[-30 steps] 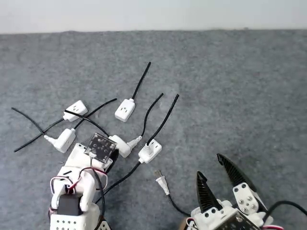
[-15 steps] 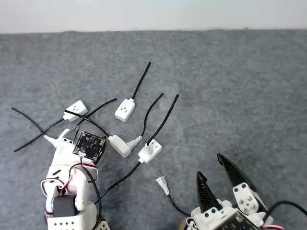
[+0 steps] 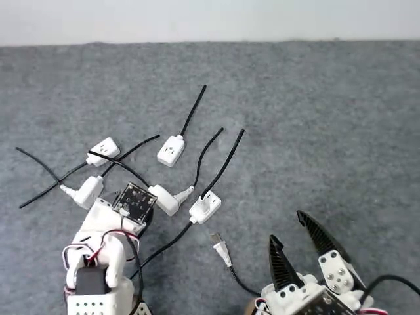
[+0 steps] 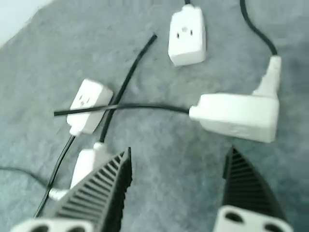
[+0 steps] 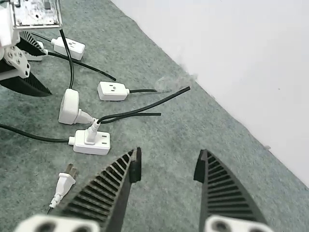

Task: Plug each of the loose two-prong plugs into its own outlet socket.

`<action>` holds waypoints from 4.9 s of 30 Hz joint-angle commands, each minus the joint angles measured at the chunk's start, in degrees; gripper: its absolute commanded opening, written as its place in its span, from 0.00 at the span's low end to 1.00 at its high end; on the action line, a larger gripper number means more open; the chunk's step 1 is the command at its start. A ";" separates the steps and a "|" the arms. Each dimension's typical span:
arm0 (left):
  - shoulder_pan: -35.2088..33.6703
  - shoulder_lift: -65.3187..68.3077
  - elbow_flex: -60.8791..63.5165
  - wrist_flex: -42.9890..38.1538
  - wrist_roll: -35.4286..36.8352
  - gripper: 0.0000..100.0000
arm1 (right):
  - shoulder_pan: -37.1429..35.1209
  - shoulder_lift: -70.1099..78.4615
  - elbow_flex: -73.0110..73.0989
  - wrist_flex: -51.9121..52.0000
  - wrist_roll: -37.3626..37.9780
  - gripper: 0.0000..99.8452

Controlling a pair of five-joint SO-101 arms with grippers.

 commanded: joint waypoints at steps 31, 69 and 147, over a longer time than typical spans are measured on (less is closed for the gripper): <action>1.14 91.78 -78.64 13.98 15.30 0.30 | 0.75 0.22 0.44 1.71 0.53 0.19; -8.62 106.90 -72.57 5.10 13.01 0.30 | 0.57 0.13 1.05 1.63 0.53 0.19; -39.91 116.40 -91.65 40.09 8.53 0.30 | 0.66 -1.54 1.67 1.36 0.62 0.19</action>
